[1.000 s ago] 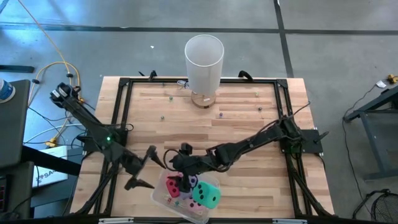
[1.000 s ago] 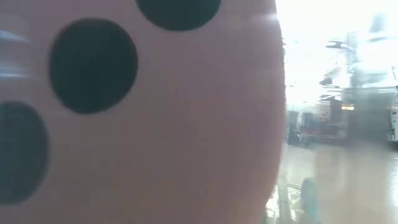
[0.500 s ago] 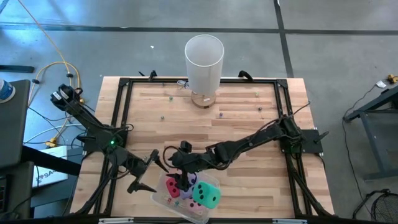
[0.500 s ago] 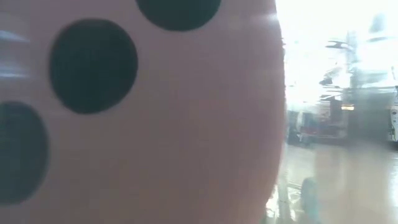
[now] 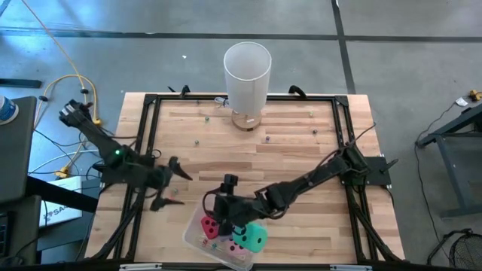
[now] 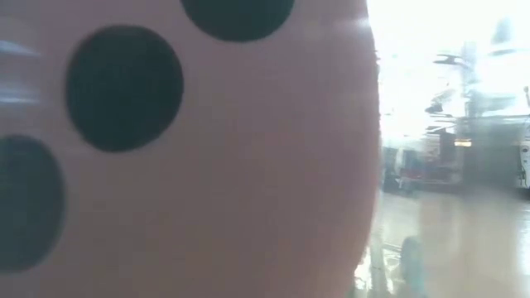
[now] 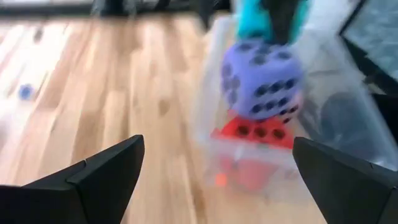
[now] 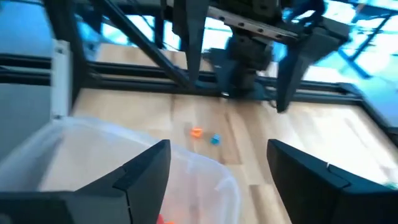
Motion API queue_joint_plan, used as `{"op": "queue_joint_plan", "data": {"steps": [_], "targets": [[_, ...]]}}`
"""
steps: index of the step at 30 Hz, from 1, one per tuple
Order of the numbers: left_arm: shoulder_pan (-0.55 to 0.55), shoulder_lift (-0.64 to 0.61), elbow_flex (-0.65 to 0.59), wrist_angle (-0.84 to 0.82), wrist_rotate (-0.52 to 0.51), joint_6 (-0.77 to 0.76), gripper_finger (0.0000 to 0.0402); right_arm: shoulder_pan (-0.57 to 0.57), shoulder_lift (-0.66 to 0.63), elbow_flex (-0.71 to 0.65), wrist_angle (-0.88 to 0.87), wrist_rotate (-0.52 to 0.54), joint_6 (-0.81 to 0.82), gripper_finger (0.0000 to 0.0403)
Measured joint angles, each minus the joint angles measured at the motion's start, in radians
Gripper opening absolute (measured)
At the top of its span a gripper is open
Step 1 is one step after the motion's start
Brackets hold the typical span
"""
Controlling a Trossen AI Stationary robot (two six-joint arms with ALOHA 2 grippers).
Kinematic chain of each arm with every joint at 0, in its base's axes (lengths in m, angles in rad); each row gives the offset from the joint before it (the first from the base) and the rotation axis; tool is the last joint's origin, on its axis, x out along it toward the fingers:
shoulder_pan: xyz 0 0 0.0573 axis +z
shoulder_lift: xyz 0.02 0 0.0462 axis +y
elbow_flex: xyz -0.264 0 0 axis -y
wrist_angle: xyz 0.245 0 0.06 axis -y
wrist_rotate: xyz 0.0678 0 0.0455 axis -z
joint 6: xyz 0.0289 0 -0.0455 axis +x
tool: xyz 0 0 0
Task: Pick & Place Dice
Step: Put the small green dice into the transparent bin
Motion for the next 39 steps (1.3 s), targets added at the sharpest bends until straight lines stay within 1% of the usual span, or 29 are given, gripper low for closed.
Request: {"op": "queue_joint_plan", "data": {"steps": [4, 8, 11, 14, 17, 21, 24, 26, 28, 31, 33, 36, 38, 39], "targets": [[0.045, -0.034, 0.000, -0.088, 0.001, -0.078, 0.0400, 0.015, 0.000, 0.000, -0.048, 0.117, -0.002, 0.0251], [0.055, -0.023, 0.000, -0.083, 0.024, -0.144, 0.0400, 0.021, 0.000, 0.000, -0.110, 0.263, -0.011, 0.0246], [0.055, -0.002, 0.000, -0.049, 0.004, -0.106, 0.0400, 0.021, 0.000, 0.000, -0.154, 0.382, -0.064, 0.0243], [0.055, 0.026, 0.000, -0.012, -0.034, -0.104, 0.0400, 0.019, 0.000, 0.000, -0.188, 0.512, -0.136, 0.0243], [0.057, 0.058, 0.000, 0.048, -0.043, -0.088, 0.0400, 0.007, 0.000, 0.000, -0.213, 0.613, -0.200, 0.0243], [0.066, 0.090, 0.000, 0.127, -0.058, 0.029, 0.0400, -0.014, 0.000, 0.000, -0.244, 0.714, -0.214, 0.0243], [0.066, 0.107, 0.000, 0.157, -0.057, 0.083, 0.0400, -0.028, 0.002, 0.000, -0.263, 0.873, -0.209, 0.0243], [0.066, 0.117, 0.000, 0.160, -0.057, 0.089, 0.0400, -0.036, 0.002, 0.000, -0.279, 0.967, -0.210, 0.0243], [0.066, 0.129, 0.000, 0.162, -0.057, 0.088, 0.0400, -0.042, 0.002, 0.000, -0.288, 0.985, -0.213, 0.0243], [0.066, 0.144, 0.000, 0.149, -0.058, 0.089, 0.0400, -0.041, -0.009, -0.001, -0.336, 0.921, -0.179, 0.0243], [0.069, 0.158, 0.000, 0.144, -0.058, 0.117, 0.0400, -0.040, -0.017, 0.000, -0.386, 0.874, -0.096, 0.0243], [0.077, 0.171, 0.000, 0.176, -0.058, 0.159, 0.0400, -0.043, -0.044, -0.001, -0.591, 0.845, 0.110, 0.0243], [0.081, 0.175, 0.000, 0.189, -0.058, 0.202, 0.0400, -0.049, -0.067, 0.000, -0.746, 0.808, 0.305, 0.0243], [0.085, 0.175, 0.000, 0.186, -0.058, 0.250, 0.0400, -0.050, -0.082, 0.000, -0.838, 0.785, 0.418, 0.0243]]}}
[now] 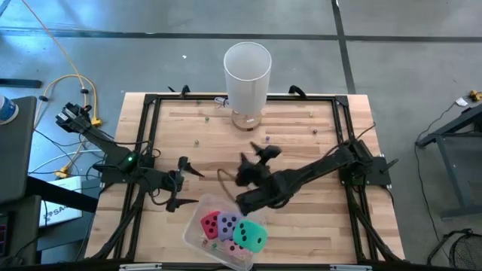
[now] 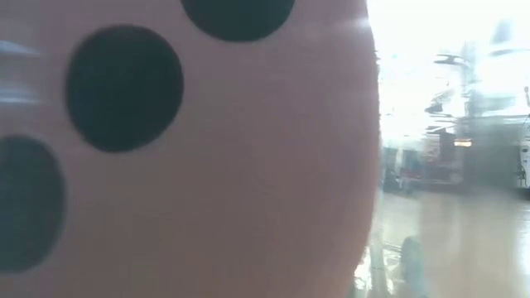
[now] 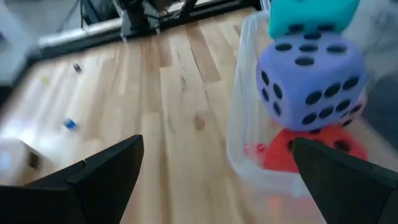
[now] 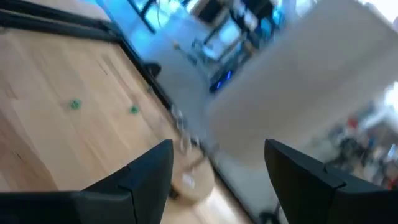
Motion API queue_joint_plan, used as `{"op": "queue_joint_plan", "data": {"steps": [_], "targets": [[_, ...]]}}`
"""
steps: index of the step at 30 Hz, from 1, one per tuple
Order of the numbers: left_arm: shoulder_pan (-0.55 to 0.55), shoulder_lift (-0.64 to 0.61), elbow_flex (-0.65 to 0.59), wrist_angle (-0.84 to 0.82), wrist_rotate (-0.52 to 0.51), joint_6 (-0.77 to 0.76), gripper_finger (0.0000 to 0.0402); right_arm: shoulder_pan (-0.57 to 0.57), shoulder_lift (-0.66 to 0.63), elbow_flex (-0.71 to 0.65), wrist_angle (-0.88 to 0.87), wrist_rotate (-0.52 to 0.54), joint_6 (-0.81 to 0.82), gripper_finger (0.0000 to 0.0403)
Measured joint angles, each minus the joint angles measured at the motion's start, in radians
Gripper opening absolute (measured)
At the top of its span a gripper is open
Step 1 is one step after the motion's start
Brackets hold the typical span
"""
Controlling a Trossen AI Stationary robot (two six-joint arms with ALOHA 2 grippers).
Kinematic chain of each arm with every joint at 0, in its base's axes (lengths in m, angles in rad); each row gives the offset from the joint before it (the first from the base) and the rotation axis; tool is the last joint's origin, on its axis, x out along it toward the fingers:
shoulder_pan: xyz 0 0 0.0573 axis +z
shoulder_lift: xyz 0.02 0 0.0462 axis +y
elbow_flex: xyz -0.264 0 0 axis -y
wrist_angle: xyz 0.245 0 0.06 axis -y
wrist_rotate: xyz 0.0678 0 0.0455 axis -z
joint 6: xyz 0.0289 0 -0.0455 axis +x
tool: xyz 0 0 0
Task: Pick & Place Dice
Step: Put the small green dice into the transparent bin
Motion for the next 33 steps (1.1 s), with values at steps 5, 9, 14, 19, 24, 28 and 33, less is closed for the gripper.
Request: {"op": "queue_joint_plan", "data": {"steps": [5, 9, 14, 19, 24, 28, 33], "targets": [[0.004, -0.020, 0.000, -0.034, -0.051, 0.110, 0.0400, 0.014, -0.045, 0.000, -0.355, -0.074, 0.471, 0.0243], [0.014, -0.054, 0.000, -0.035, -0.203, 0.023, 0.0400, 0.052, -0.050, -0.018, -0.477, -0.084, 0.653, 0.0243], [0.018, -0.115, 0.000, -0.070, -0.420, -0.073, 0.0400, 0.091, -0.080, -0.090, -0.482, -0.113, 0.693, 0.0243], [0.030, -0.178, 0.000, -0.234, -0.412, -0.086, 0.0400, 0.107, -0.118, -0.134, -0.482, -0.148, 0.716, 0.0243], [0.085, -0.282, 0.000, -0.381, -0.559, -0.136, 0.0400, 0.115, -0.166, -0.189, -0.483, -0.205, 0.785, 0.0243], [0.166, -0.402, -0.018, -0.438, -0.458, -0.131, 0.0400, 0.143, -0.179, -0.248, -0.480, -0.210, 0.874, 0.0243], [0.260, -0.547, -0.118, -0.316, -0.210, -0.140, 0.0400, 0.161, -0.177, -0.332, -0.470, -0.213, 0.956, 0.0243]]}}
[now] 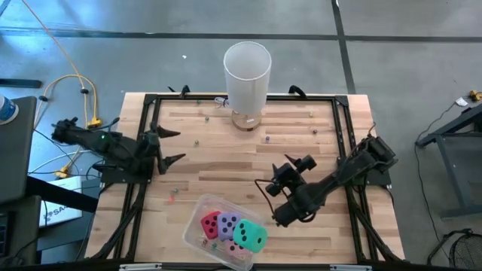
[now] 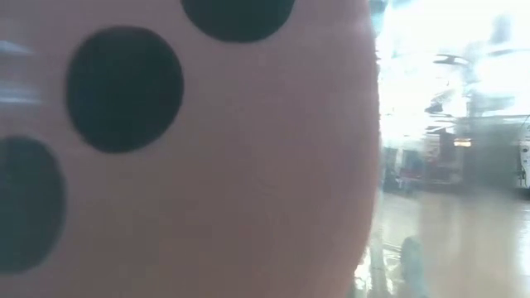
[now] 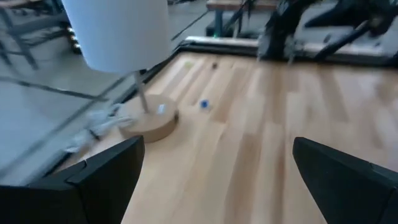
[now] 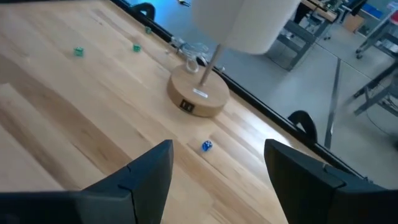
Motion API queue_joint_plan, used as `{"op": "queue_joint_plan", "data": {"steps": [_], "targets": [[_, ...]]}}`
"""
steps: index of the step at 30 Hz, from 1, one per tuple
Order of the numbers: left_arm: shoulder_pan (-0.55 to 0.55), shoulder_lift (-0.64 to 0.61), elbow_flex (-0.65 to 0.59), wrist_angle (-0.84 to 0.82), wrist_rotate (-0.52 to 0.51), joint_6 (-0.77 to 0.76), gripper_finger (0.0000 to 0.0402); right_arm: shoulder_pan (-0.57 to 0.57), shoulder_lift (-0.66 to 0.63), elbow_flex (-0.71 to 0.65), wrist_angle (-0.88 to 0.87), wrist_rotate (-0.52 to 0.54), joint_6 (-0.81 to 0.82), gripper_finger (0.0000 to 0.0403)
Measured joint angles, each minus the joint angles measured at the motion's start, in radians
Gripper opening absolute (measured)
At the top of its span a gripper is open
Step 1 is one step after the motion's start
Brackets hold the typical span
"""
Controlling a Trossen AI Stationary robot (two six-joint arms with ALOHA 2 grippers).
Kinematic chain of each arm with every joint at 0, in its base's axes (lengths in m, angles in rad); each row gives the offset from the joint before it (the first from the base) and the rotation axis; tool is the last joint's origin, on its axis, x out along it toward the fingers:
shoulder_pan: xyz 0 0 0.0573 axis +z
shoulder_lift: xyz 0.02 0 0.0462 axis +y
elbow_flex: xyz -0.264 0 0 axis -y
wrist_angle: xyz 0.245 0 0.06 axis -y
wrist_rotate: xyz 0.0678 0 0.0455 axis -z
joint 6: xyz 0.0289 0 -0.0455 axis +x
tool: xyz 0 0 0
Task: Pick & Place Dice
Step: Put the small green dice into the transparent bin
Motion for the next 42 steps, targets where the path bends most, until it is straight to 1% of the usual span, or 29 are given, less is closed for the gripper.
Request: {"op": "queue_joint_plan", "data": {"steps": [2, 4, 7, 10, 16, 18, 21, 23, 28, 39, 42], "targets": [[0.028, -0.036, -0.061, 0.073, 0.039, 0.002, 0.0400, 0.000, 0.000, -0.023, 0.001, -0.007, 0.026, 0.0243], [0.053, -0.058, -0.132, 0.140, 0.046, 0.014, 0.0400, -0.001, 0.000, -0.035, 0.005, -0.014, 0.048, 0.0243], [0.090, -0.065, -0.224, 0.230, 0.048, 0.009, 0.0400, 0.000, 0.000, -0.042, 0.026, -0.030, 0.052, 0.0243], [0.123, -0.057, -0.273, 0.275, 0.052, -0.007, 0.0400, 0.010, 0.000, -0.041, 0.047, -0.029, 0.051, 0.0243], [0.158, -0.047, -0.279, 0.285, 0.041, 0.090, 0.0400, 0.029, 0.000, -0.041, 0.053, -0.023, 0.052, 0.0243], [0.158, -0.047, -0.279, 0.290, 0.042, 0.090, 0.0400, 0.031, 0.000, -0.041, 0.056, -0.021, 0.052, 0.0243], [0.158, -0.047, -0.279, 0.293, 0.056, 0.032, 0.0400, 0.030, 0.000, -0.041, 0.058, -0.021, 0.052, 0.0243], [0.158, -0.046, -0.279, 0.293, 0.062, 0.029, 0.0400, 0.028, 0.000, -0.041, 0.059, -0.018, 0.051, 0.0243], [0.158, -0.046, -0.279, 0.289, 0.068, 0.072, 0.0400, 0.022, 0.000, -0.041, 0.059, 0.013, 0.049, 0.0243], [0.158, -0.046, -0.279, 0.289, 0.069, 0.098, 0.0400, 0.003, 0.000, -0.041, 0.059, 0.013, 0.048, 0.0243], [0.158, -0.046, -0.279, 0.289, 0.070, 0.146, 0.0400, 0.003, 0.001, -0.041, 0.059, 0.018, 0.048, 0.0243]]}}
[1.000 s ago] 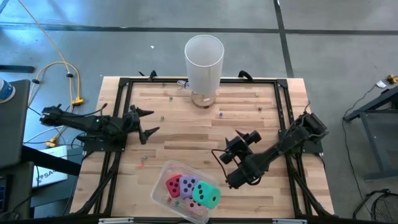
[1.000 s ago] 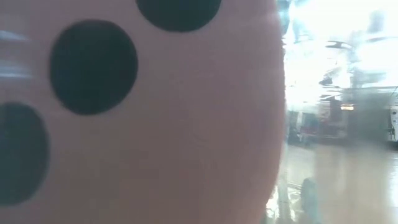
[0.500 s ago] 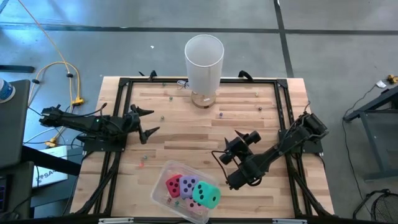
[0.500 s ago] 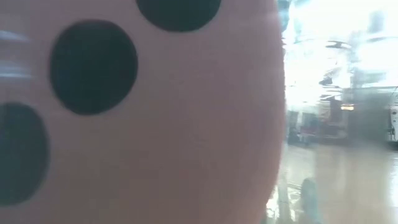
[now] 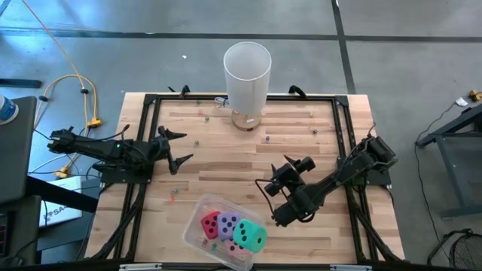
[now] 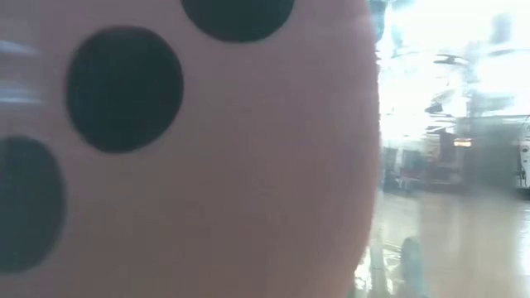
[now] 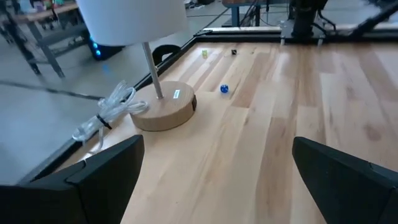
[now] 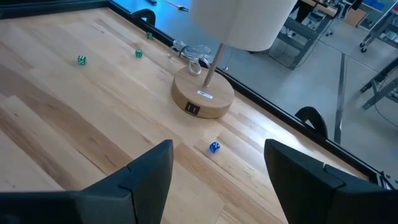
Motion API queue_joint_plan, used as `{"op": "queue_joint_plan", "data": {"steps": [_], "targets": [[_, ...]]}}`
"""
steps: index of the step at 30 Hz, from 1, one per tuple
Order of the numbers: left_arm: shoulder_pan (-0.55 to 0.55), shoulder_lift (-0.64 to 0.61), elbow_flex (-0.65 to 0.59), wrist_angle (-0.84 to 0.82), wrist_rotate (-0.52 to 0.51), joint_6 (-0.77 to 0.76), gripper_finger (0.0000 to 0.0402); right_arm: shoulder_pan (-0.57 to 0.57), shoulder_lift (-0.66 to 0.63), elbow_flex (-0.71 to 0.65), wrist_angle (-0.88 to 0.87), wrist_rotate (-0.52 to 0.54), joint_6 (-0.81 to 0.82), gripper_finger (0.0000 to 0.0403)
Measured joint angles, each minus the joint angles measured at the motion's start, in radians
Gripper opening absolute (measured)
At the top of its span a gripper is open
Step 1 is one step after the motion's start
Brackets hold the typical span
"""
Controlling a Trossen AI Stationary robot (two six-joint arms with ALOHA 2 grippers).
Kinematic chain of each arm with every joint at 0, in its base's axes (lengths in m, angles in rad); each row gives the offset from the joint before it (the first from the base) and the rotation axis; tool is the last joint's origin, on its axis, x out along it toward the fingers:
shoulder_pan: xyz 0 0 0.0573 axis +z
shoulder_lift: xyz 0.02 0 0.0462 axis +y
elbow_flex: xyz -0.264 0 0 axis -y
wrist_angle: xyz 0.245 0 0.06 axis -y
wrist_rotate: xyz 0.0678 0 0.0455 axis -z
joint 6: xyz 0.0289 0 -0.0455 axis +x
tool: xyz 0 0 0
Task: Pick & Place Dice
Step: Put the small green dice into the transparent bin
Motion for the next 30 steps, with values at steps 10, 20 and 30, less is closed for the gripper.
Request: {"op": "queue_joint_plan", "data": {"steps": [10, 20, 30], "targets": [[0.024, 0.000, -0.007, -0.019, 0.201, 0.019, 0.0400, 0.000, 0.000, 0.000, 0.006, 0.008, 0.000, 0.0243], [0.186, 0.000, -0.101, 0.009, 0.254, -0.061, 0.0400, 0.000, 0.000, 0.000, 0.021, 0.013, 0.000, 0.0243], [0.368, 0.000, -0.137, 0.019, 0.294, -0.107, 0.0400, 0.000, 0.000, 0.000, 0.023, 0.006, 0.000, 0.0243]]}}
